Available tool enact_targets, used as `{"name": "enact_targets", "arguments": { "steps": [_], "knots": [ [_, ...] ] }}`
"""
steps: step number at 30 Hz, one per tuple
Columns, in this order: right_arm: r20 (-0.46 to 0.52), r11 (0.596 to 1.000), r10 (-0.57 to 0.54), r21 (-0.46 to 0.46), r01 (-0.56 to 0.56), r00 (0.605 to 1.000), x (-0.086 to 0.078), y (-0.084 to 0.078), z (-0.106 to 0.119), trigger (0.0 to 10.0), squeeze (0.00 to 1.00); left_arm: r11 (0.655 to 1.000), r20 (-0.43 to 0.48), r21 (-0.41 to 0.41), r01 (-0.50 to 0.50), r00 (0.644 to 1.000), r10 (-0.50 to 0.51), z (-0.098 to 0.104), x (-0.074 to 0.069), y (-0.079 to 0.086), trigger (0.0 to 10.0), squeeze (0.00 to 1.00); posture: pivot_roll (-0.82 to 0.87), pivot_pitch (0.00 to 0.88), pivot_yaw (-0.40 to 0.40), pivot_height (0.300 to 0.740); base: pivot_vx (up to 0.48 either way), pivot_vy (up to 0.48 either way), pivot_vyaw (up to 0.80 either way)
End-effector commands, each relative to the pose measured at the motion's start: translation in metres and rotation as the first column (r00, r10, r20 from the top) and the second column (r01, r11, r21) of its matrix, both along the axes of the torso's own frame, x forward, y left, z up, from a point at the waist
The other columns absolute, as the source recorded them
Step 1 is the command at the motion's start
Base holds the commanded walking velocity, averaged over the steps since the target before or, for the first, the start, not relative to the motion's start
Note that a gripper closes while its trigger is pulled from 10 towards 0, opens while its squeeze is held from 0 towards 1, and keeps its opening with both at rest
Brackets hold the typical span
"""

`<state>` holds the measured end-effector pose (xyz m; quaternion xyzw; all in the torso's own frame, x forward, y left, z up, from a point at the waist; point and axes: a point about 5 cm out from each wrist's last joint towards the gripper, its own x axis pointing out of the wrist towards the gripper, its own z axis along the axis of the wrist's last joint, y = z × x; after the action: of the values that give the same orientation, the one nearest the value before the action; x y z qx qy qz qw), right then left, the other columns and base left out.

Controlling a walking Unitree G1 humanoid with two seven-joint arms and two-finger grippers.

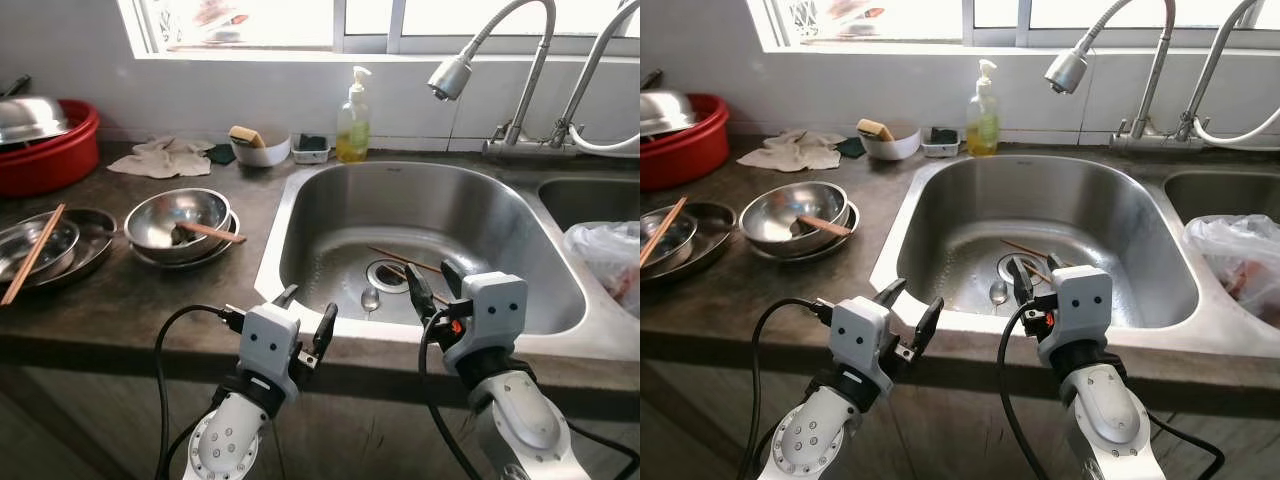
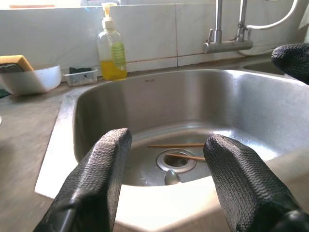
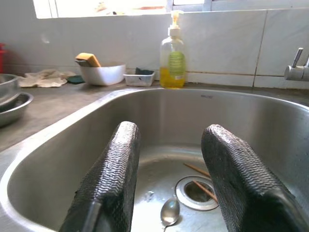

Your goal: Kitchen organization

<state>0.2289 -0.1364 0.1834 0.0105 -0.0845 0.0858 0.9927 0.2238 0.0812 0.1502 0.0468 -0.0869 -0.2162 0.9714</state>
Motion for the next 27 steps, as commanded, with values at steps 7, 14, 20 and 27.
{"name": "enact_targets", "arguments": {
  "steps": [7,14,20,27],
  "knots": [
    [-0.013,1.0,0.009,0.008,-0.008,1.0,0.0013,0.0036,-0.0019,10.0,0.0,1.0,-0.012,0.008,-0.002,1.0,0.002,-0.0022,-0.0015,-0.0002,10.0,0.0,0.1,0.035,0.002,0.74,-0.273,0.0,0.0],
    [-0.017,1.0,0.004,0.008,-0.004,1.0,0.0017,0.004,-0.0024,10.0,0.0,1.0,-0.016,0.01,0.001,1.0,0.0,-0.0031,-0.002,-0.0009,10.0,0.0,0.1,0.039,0.005,0.74,-0.275,0.0,0.0],
    [-0.017,1.0,-0.001,-0.019,0.001,1.0,0.002,0.0044,-0.0039,10.0,0.0,1.0,-0.021,0.009,0.002,1.0,-0.001,-0.0037,-0.0028,-0.0013,10.0,0.0,0.1,0.041,0.007,0.74,-0.279,0.0,0.0],
    [-0.035,1.0,-0.011,-0.011,0.011,0.999,0.0032,0.0055,-0.0071,10.0,0.0,1.0,-0.025,0.012,0.0,1.0,0.0,-0.0048,-0.0023,-0.0016,10.0,0.0,0.1,0.044,0.003,0.74,-0.303,0.0,0.0]
  ]
}}
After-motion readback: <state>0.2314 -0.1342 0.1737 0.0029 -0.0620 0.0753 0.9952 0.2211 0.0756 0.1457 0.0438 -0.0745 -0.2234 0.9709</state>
